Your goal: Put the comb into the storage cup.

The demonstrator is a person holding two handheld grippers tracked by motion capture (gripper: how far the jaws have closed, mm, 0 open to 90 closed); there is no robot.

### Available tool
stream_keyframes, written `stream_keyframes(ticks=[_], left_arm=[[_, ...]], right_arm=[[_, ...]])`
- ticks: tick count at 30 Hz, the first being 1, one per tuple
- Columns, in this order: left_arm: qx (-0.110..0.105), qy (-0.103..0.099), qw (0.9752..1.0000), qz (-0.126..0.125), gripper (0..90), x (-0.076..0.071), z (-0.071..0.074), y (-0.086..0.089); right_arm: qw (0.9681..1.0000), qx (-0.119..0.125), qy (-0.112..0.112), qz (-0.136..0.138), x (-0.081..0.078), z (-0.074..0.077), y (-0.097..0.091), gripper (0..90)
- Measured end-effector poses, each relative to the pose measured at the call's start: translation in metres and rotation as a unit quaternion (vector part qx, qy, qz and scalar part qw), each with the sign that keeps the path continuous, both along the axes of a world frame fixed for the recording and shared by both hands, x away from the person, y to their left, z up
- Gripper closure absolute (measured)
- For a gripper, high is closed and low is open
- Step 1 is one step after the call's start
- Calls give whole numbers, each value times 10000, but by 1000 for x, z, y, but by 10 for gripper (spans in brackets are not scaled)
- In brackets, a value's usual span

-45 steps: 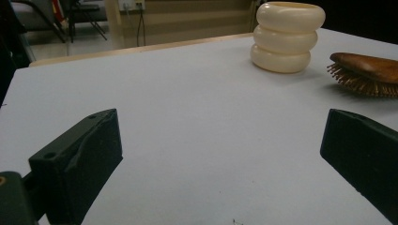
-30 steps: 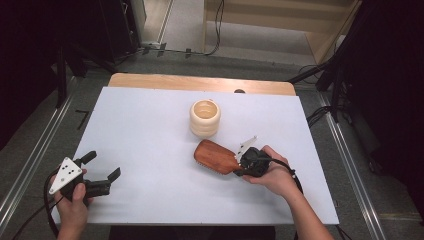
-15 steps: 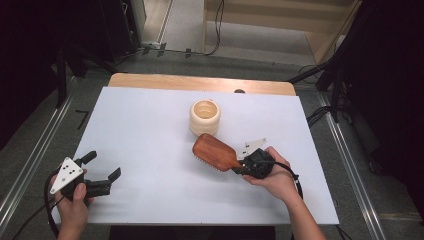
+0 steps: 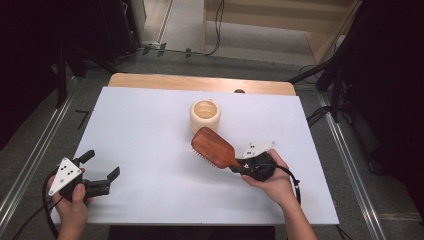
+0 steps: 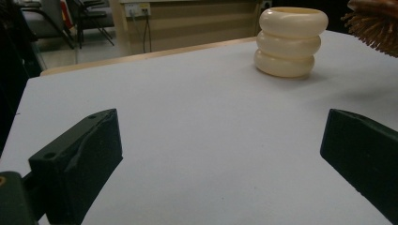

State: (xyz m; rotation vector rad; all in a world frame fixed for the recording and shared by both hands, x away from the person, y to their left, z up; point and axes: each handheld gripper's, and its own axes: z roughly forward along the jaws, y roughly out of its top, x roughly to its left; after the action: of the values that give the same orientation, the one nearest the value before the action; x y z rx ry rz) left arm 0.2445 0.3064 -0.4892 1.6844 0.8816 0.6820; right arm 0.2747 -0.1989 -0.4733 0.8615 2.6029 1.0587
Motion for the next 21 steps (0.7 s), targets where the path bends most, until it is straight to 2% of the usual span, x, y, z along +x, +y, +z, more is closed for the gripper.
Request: stream_keyframes(ticks=[6, 17, 21], left_arm=[[54, -47, 10000, -60, 0, -4, 7, -9], [-10, -77, 9997, -241, 0, -9, 23, -28], [141, -116, 9994, -308, 0, -9, 27, -39]], right_arm=[[9992, 321, -215, -42, -4, 3, -1, 702], [9970, 627, -411, -188, -7, 5, 3, 702], [9954, 799, -467, -239, -9, 5, 3, 702]])
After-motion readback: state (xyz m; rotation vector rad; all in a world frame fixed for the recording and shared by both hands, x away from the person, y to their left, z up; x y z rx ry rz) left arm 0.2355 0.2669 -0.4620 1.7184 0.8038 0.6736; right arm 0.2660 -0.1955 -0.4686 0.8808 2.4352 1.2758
